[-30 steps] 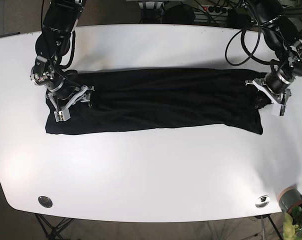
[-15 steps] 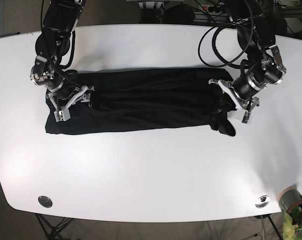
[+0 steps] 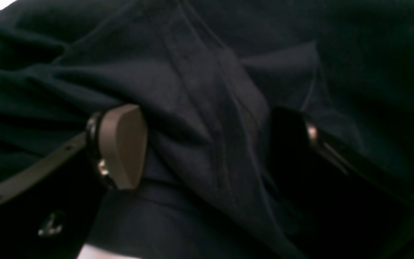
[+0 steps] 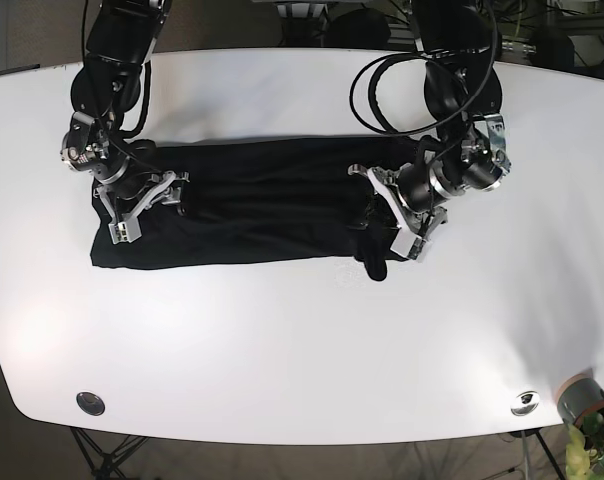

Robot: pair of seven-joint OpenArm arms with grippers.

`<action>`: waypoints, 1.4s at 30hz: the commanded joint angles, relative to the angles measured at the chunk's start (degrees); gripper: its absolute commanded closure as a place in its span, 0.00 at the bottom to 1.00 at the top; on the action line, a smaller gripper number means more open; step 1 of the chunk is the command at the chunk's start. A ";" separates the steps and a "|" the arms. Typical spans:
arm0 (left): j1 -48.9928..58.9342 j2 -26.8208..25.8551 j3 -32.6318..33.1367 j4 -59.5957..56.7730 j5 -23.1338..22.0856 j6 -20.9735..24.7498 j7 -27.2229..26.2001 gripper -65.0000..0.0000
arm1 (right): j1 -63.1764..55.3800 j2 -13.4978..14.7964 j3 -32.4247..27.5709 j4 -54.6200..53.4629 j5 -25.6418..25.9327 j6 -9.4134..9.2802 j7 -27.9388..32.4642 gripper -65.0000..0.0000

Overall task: Fold the T-shirt properly
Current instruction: 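Move the left gripper inward along the strip and grasp its end, then fold the strip end with the left gripper toward the right gripper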

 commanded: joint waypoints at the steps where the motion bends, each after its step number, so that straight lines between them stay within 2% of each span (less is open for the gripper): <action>1: -1.59 1.01 1.38 -0.71 0.02 -0.17 -1.04 0.92 | 0.56 0.35 0.00 0.47 0.08 -0.05 -1.05 0.22; 8: -2.38 1.28 6.04 -2.74 2.92 -0.17 -1.04 0.91 | 0.56 0.35 0.00 0.47 0.08 -0.05 -1.05 0.22; 11: -3.62 1.28 8.33 -3.35 3.36 -0.17 -1.04 0.85 | 0.56 0.35 0.00 0.56 0.08 -0.05 -1.05 0.22; 13: -3.79 1.28 9.56 -3.53 3.36 -0.08 -1.04 0.72 | 0.65 0.35 0.00 0.47 0.08 -0.05 -1.05 0.22; 15: -4.41 1.28 10.53 -3.79 3.36 1.85 -1.04 0.58 | 0.74 0.35 0.00 0.47 0.08 -0.05 -1.05 0.22; 17: -4.76 1.28 12.99 -3.35 3.36 6.95 -1.04 0.43 | 0.74 0.35 0.00 0.47 0.08 -0.05 -1.05 0.22; 20: -4.85 1.01 17.29 -1.42 3.27 14.60 -1.04 0.35 | 0.74 0.35 0.00 0.47 0.08 -0.05 -1.05 0.22; 22: -4.93 0.93 18.96 1.48 3.27 16.62 -1.04 0.35 | 0.74 0.35 0.00 0.47 0.08 -0.05 -1.05 0.22; 27: -4.76 0.84 18.61 9.75 3.27 16.09 -1.04 0.35 | 0.74 0.27 -0.09 0.47 0.08 -0.05 -1.05 0.22; 35: -4.49 -2.15 3.84 10.63 3.45 13.54 -1.12 0.36 | 0.74 0.27 -0.09 0.47 0.08 -0.05 -1.05 0.22; 38: -4.49 -3.47 0.42 10.45 3.80 13.54 -1.12 0.45 | 0.56 0.27 -0.09 0.47 0.08 -0.05 -1.05 0.22; 42: -4.32 -5.67 -0.20 7.73 3.88 13.28 -1.12 0.68 | 0.65 0.27 -0.09 0.47 0.08 -0.05 -1.05 0.22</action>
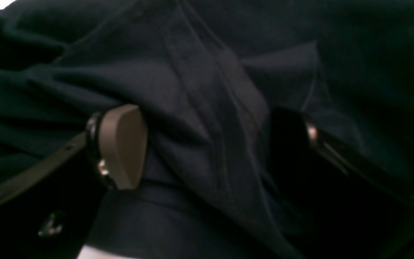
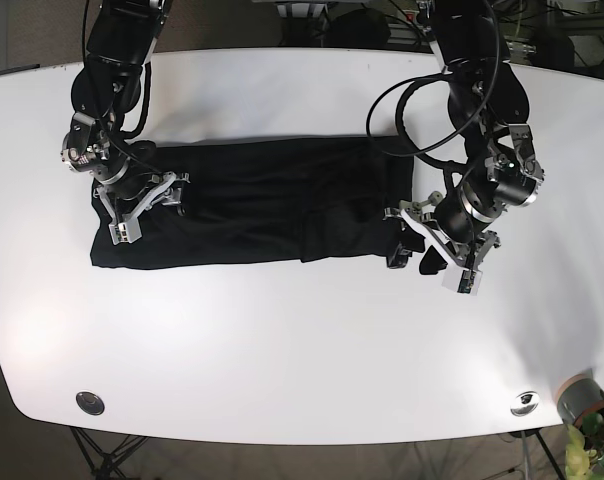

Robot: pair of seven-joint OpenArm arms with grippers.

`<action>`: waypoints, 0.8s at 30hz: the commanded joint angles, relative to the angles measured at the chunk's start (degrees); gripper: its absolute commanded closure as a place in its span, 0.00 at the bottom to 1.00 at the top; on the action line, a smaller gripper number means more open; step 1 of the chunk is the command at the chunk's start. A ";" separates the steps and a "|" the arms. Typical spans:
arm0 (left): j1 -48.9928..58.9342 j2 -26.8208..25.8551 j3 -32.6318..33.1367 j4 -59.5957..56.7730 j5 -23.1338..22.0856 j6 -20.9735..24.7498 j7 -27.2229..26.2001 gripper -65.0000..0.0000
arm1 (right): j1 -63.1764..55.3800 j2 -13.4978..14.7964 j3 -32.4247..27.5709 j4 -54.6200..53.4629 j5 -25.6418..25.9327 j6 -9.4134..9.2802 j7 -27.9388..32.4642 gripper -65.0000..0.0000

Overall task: Fold the T-shirt properly
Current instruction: 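Fold the strip end with the left gripper toward the right gripper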

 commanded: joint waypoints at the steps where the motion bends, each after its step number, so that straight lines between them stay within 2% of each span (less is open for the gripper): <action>1: -0.56 -0.93 0.89 -0.80 -1.10 -0.40 -0.75 0.72 | 0.52 0.31 -0.02 0.47 0.15 0.03 -0.92 0.22; 5: 0.41 -1.98 1.33 -4.76 0.92 -0.05 -0.75 0.81 | 0.61 0.31 -0.02 0.47 0.15 0.03 -0.92 0.22; 9: 0.41 -1.72 1.51 -8.89 3.56 -0.40 -0.75 0.82 | 0.70 0.31 -0.02 0.56 0.15 0.03 -0.92 0.22; 13: 0.67 -1.54 2.30 -9.77 3.56 -0.49 -0.75 0.82 | 0.70 0.31 -0.02 0.56 0.15 0.03 -0.92 0.22; 19: 0.67 -1.72 13.38 -8.10 3.47 -1.11 -0.75 0.82 | 0.52 0.31 -0.02 0.65 0.15 0.03 -0.92 0.22; 24: 0.32 -1.72 22.26 -8.01 3.91 -7.35 -0.75 0.82 | 0.61 0.31 -0.02 0.65 0.15 0.03 -0.92 0.22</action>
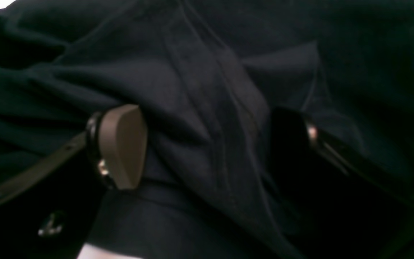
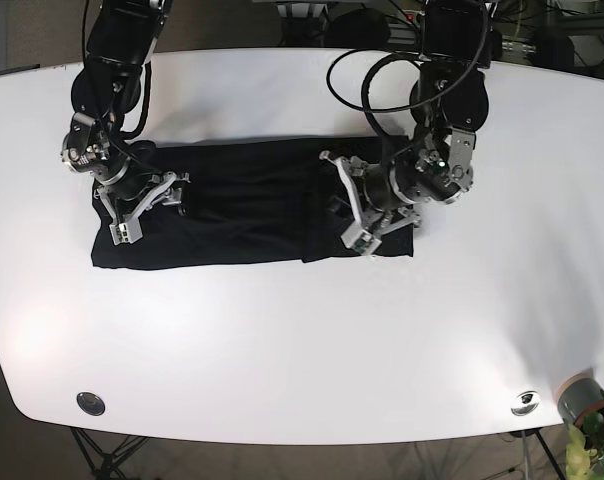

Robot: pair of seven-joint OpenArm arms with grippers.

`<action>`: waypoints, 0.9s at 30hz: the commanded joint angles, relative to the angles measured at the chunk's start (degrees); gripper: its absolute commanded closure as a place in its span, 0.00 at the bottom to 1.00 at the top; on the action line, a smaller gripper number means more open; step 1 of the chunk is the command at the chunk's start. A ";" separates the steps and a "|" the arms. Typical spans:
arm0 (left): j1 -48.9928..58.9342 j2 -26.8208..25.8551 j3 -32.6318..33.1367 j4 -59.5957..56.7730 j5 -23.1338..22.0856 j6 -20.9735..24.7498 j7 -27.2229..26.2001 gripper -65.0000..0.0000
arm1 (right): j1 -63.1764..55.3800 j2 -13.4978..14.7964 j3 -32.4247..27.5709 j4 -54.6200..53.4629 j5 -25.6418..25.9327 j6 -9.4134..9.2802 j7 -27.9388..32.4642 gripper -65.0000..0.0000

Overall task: Fold the T-shirt properly
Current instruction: 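Fold the strip end with the left gripper toward the right gripper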

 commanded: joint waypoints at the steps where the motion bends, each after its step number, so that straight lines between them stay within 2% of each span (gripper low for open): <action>1: -1.17 -0.19 3.88 1.06 -0.26 -3.29 -0.64 0.82 | 0.48 0.31 -0.02 0.84 0.15 0.01 -0.86 0.22; 5: -2.31 -1.68 11.27 1.33 -0.35 -12.08 -0.47 0.82 | 0.48 0.31 0.07 0.76 0.15 0.01 -0.86 0.22; 7: -3.10 -2.03 13.38 1.68 -0.26 -14.94 -0.47 0.82 | 0.48 0.31 0.07 0.84 0.15 0.01 -0.86 0.22; 10: -3.28 -2.83 13.20 4.40 -0.26 -14.94 -0.47 0.82 | 0.48 0.31 0.07 0.93 0.15 0.01 -0.86 0.22; 16: -3.10 -3.79 5.47 9.94 -0.79 -14.94 -0.47 0.82 | 0.48 0.31 0.07 0.93 0.15 0.01 -0.86 0.22; 21: -2.48 -3.53 -2.80 9.24 -0.61 -14.94 -0.64 0.82 | 0.48 0.31 0.07 0.93 0.15 0.01 -0.86 0.22; 27: -2.48 -3.53 -5.26 4.40 -0.26 -14.94 -0.64 0.82 | 0.48 0.31 0.07 0.93 0.24 0.01 -0.86 0.22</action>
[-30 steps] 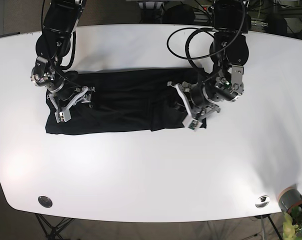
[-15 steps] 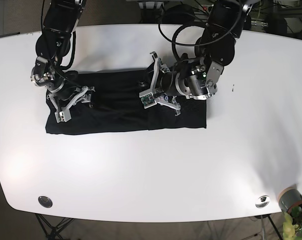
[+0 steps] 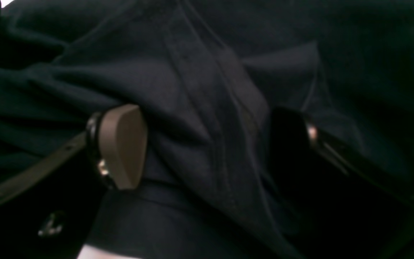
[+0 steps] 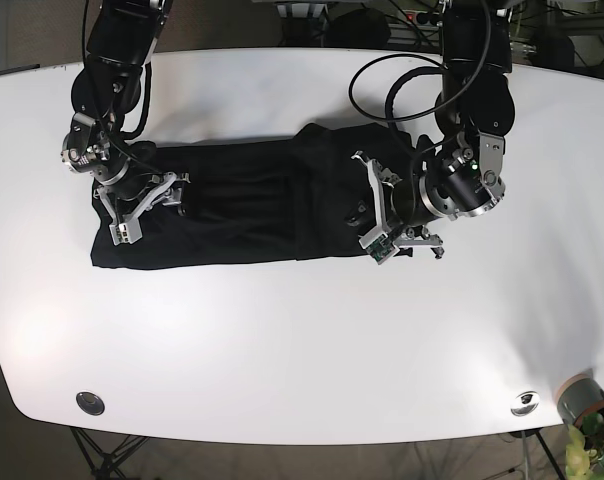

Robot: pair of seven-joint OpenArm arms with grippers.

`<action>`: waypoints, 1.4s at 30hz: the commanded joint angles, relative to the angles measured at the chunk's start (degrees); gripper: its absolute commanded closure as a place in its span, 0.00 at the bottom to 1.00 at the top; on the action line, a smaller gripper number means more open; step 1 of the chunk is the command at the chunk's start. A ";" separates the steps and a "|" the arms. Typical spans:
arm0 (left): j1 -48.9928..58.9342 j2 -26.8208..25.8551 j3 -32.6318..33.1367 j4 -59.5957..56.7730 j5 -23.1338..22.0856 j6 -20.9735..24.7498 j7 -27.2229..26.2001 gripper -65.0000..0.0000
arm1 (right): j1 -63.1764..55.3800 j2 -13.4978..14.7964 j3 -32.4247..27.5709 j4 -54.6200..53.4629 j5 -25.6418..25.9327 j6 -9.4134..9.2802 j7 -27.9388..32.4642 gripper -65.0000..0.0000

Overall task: Fold the T-shirt properly
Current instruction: 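Fold the strip end with the left gripper toward the right gripper, then grasp the other strip end with the right gripper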

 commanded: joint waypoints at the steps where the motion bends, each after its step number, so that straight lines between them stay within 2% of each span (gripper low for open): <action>1: -0.71 -0.01 -0.27 -1.28 -0.96 -0.06 -0.99 0.82 | 0.46 0.35 0.07 0.80 0.44 0.01 -0.73 0.22; 8: -0.89 0.25 3.15 -9.55 -0.96 -0.06 -1.26 0.82 | 0.54 0.71 0.07 0.80 5.10 -0.08 -0.99 0.22; 15: -0.98 0.25 8.34 -15.26 -0.96 -0.06 -9.34 0.82 | 0.54 0.53 -0.02 0.80 5.27 -0.08 -0.99 0.22; 21: -1.68 0.34 8.78 -12.45 -1.22 -0.06 -9.61 0.82 | 0.54 0.53 -0.02 0.89 5.53 -0.08 -1.08 0.22; 24: -2.21 0.34 5.62 -8.05 -1.40 -0.06 -9.61 0.82 | 0.46 0.53 0.15 2.82 5.53 -0.16 -1.08 0.22; 27: -0.80 0.52 -0.80 -2.69 -1.40 -0.06 -9.61 0.82 | 0.37 0.44 0.59 6.25 6.33 -0.08 -1.87 0.22; 31: -0.36 2.36 -8.01 -1.02 -1.40 -0.06 -9.61 0.82 | 0.89 0.97 3.05 8.36 11.95 -0.16 -3.98 0.22; 34: -0.19 2.72 -12.14 -1.37 -1.31 -0.06 -9.61 0.82 | 2.74 2.99 4.20 9.42 15.82 -0.52 -5.82 0.22; 37: 0.69 2.63 -13.64 -2.60 -1.40 -0.06 -9.61 0.82 | 5.20 4.66 6.13 8.36 18.11 -0.60 -8.29 0.22; 42: 3.24 2.45 -16.54 -2.95 -1.40 -0.06 -9.61 0.82 | 9.51 6.95 13.25 3.53 20.13 -0.60 -12.68 0.22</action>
